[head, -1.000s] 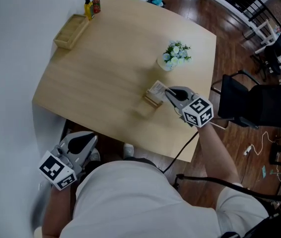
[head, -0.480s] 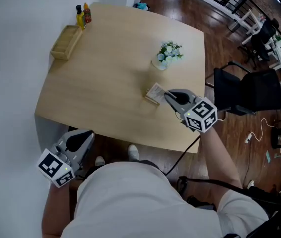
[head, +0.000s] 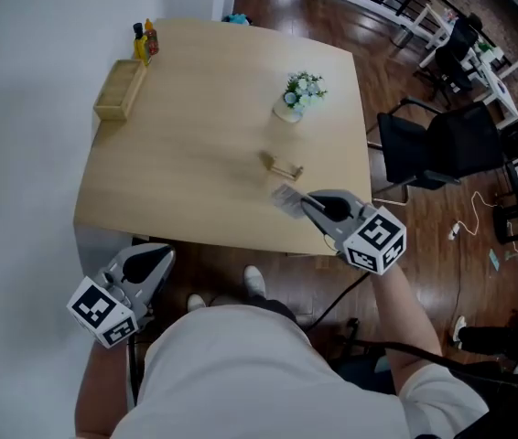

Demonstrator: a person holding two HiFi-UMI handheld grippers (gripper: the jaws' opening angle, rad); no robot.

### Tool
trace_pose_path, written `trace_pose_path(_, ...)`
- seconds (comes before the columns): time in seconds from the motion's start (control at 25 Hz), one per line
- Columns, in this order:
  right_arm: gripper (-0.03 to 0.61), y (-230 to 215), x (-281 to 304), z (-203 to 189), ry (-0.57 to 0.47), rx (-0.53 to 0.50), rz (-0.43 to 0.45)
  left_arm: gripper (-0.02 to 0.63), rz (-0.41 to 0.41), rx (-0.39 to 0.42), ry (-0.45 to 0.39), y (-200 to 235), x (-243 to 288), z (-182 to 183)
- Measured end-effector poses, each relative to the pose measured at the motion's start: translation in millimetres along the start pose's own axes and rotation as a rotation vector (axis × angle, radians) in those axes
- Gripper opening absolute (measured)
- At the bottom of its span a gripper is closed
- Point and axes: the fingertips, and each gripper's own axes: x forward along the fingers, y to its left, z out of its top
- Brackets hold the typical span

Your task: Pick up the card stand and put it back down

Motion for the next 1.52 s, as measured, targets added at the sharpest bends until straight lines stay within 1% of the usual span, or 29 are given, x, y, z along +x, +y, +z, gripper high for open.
trace_pose_path(0.16,0.020,44.4,-9.8,5.0,0.005,0.009,-0.013,0.003,-0.057,-0.044,-0.033,-4.7,-20.3,-2.0)
trace_pose_path(0.32,0.020,85.9,-20.6,9.0,0.006,0.024,-0.021,0.003,-0.093,-0.044,-0.026,-11.0,-35.1,-11.8)
trace_pose_path(0.48,0.020,119.1,-28.9,13.4,0.006,0.034,-0.018,0.003,-0.124,-0.082,-0.048,-16.0,-48.7,-12.4)
trace_pose_path(0.6,0.020,140.0,-35.2,14.9,0.004,0.042,-0.016,0.003,-0.135,-0.075,-0.051,-20.7,-56.7,-14.1)
trace_pose_path(0.88,0.020,171.6,-44.5,19.0,0.006,0.052,-0.010,0.003,-0.150,-0.051,-0.046,-27.0,-67.9,-15.4)
trace_pose_path(1.16,0.020,200.5,-48.0,20.4,0.000,0.047,0.006,0.003,-0.165,-0.039,-0.030,-35.9,-75.3,-25.4)
trace_pose_path(1.52,0.020,212.0,-47.7,22.1,0.000,0.039,0.020,0.002,-0.164,-0.029,-0.024,-40.6,-83.4,-35.0)
